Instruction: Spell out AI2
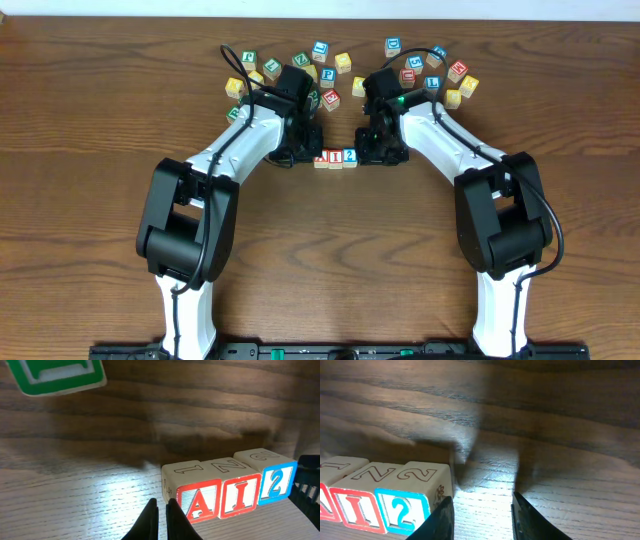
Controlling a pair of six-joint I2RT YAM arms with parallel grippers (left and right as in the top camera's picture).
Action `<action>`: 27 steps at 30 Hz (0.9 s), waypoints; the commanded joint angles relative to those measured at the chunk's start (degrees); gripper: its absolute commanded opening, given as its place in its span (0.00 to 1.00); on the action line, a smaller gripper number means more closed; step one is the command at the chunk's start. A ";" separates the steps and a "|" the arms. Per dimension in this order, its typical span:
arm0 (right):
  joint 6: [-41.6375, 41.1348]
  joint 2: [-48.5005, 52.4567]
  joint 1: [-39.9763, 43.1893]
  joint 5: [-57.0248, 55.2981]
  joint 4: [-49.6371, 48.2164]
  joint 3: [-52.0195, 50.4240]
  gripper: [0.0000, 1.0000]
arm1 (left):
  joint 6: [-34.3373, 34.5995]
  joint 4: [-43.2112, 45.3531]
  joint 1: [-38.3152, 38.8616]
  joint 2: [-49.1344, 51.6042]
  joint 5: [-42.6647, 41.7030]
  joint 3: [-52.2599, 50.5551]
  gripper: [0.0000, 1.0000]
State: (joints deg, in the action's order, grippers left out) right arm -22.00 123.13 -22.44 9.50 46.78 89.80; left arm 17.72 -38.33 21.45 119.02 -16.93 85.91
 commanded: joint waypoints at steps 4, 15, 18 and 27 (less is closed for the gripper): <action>-0.31 -0.50 -0.42 0.55 -0.33 -0.35 0.32 | -1.09 0.09 1.51 1.09 -1.73 -0.42 0.08; 1.55 -0.50 -0.37 -0.57 0.31 -0.35 0.33 | -1.09 0.94 1.77 1.09 -1.73 -0.42 0.08; 2.62 -0.52 -0.37 -1.03 0.70 -0.35 0.33 | -1.09 1.33 1.77 1.09 -1.70 -0.42 0.08; 3.87 -0.79 1.46 -0.96 3.17 1.66 0.34 | -1.16 1.51 0.94 1.09 -1.68 -0.39 0.08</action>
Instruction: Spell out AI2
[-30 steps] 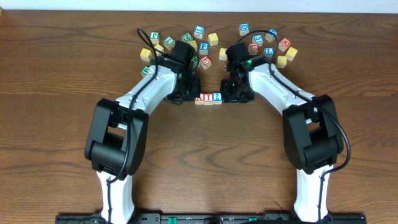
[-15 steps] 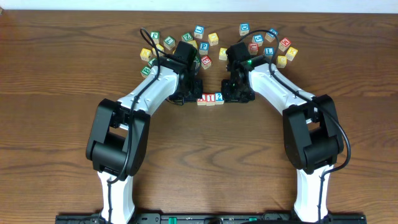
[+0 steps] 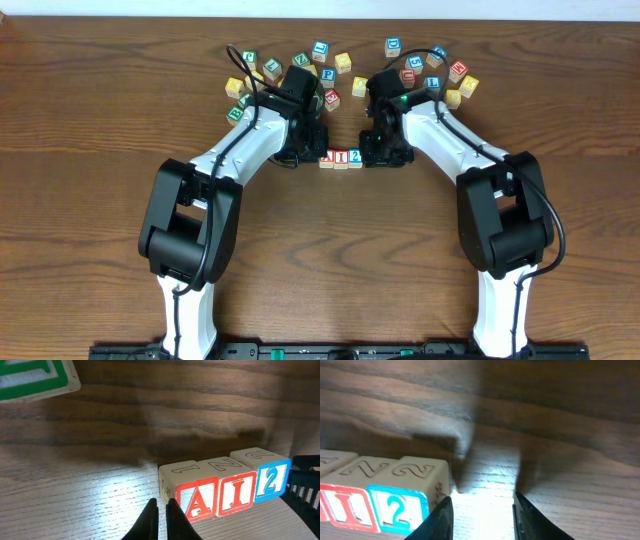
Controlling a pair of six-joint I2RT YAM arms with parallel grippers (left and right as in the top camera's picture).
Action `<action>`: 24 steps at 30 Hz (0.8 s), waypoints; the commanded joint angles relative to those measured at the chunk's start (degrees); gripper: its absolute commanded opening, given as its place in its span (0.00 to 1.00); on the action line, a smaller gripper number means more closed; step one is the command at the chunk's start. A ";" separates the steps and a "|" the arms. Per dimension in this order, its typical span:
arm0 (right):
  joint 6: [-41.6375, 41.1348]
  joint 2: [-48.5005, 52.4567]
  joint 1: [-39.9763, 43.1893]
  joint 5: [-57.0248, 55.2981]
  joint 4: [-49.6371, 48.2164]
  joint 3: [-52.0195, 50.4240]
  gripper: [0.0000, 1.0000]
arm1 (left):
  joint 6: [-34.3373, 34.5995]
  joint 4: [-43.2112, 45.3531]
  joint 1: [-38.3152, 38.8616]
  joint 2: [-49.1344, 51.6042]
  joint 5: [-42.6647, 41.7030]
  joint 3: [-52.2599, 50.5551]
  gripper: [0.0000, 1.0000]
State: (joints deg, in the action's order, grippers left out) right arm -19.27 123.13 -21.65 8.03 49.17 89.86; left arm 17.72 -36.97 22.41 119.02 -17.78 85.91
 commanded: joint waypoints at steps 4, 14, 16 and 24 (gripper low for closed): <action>1.18 -0.79 0.72 0.50 1.22 2.10 0.34 | -1.60 -0.87 -1.42 0.92 0.17 0.11 0.08; 2.21 -0.79 1.11 0.39 2.75 5.81 0.34 | -3.15 -3.04 -3.65 -2.97 7.69 1.03 0.08; 2.21 -0.79 1.20 -0.48 2.93 6.73 0.33 | -3.87 -3.06 -4.24 -4.31 8.74 1.07 0.09; 2.21 -0.79 0.98 -1.60 1.11 7.78 0.29 | -4.66 -4.11 -8.17 -12.26 14.58 1.07 0.09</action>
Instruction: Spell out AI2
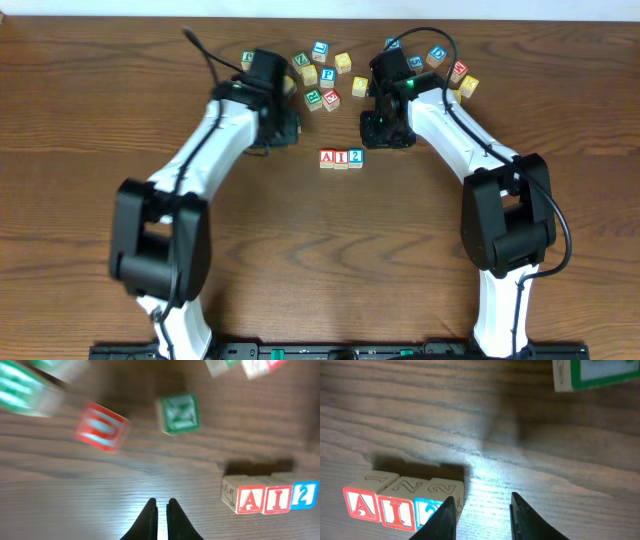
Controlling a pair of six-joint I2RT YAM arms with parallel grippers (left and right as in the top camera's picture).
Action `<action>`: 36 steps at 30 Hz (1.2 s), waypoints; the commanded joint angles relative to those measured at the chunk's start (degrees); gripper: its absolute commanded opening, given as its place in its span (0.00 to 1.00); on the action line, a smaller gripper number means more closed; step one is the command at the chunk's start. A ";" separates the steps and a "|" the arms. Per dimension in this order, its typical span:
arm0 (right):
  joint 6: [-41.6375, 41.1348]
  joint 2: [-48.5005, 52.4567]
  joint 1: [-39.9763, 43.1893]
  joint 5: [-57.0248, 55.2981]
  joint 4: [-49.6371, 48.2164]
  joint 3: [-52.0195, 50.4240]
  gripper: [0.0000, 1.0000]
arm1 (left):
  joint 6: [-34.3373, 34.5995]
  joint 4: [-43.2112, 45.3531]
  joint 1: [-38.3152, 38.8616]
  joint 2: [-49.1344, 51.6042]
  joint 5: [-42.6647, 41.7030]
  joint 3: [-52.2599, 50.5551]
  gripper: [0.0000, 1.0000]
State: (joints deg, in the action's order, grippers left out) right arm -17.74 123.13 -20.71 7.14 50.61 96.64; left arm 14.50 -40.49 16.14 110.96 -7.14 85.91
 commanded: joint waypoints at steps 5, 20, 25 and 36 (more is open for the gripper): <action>2.10 -0.76 -1.73 -0.48 -3.32 1.01 0.28 | -2.03 -1.05 -4.83 -8.66 4.11 1.07 0.08; 8.85 -8.24 -0.17 1.14 5.81 10.73 0.31 | -4.63 -6.88 -13.88 -23.74 6.78 1.11 0.16; 8.96 -15.63 3.32 0.74 9.14 11.17 0.39 | -4.63 -8.20 -17.90 -30.67 6.78 1.11 0.63; 10.16 -30.34 13.27 0.44 18.23 11.17 0.61 | -4.61 -10.54 -19.34 -34.10 6.75 1.09 0.97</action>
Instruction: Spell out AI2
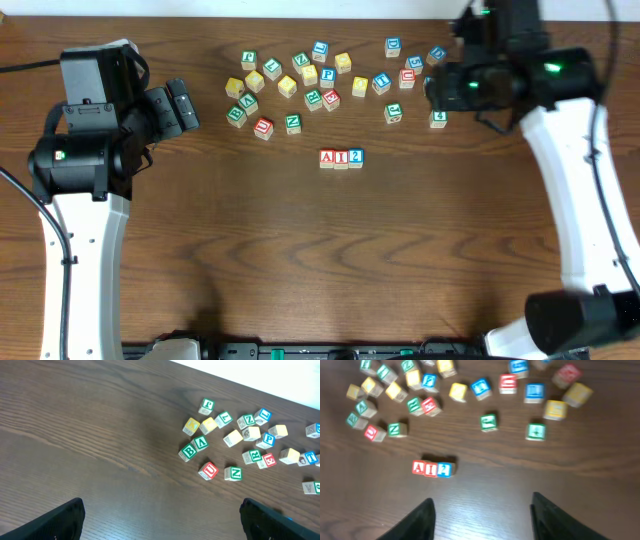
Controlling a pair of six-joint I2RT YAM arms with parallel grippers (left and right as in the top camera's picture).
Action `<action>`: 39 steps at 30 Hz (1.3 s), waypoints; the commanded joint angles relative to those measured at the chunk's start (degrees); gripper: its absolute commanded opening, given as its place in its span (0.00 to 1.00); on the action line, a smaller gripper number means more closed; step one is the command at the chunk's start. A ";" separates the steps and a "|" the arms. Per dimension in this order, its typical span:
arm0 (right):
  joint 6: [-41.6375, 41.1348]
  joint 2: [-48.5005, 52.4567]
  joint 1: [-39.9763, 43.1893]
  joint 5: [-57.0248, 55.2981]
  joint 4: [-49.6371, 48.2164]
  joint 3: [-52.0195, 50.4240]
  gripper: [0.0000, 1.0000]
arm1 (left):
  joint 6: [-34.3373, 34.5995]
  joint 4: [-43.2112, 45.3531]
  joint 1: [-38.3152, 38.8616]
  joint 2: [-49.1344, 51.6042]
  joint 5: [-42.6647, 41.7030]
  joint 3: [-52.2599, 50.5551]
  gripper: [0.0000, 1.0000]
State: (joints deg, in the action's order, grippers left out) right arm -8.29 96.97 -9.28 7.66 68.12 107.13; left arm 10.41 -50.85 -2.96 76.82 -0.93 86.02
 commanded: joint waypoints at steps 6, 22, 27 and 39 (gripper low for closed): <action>0.68 -13.29 5.22 -1.31 3.43 0.68 0.99 | -0.52 -0.17 -0.24 0.04 0.55 0.98 0.98; 0.90 -22.99 5.53 -1.70 6.95 0.68 0.99 | -0.52 -0.17 -0.24 0.07 0.55 0.98 0.98; 0.90 -22.93 5.53 -1.73 6.88 0.66 0.99 | -0.52 -0.17 -0.24 0.04 0.55 0.98 0.98; 5.84 -35.10 5.90 -1.70 -19.41 -23.52 0.99 | -0.52 -0.17 -0.24 0.04 0.55 0.98 0.97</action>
State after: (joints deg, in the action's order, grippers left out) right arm -4.47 66.78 -3.86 6.35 52.58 90.89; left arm 10.41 -50.96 -2.96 76.82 -0.91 86.02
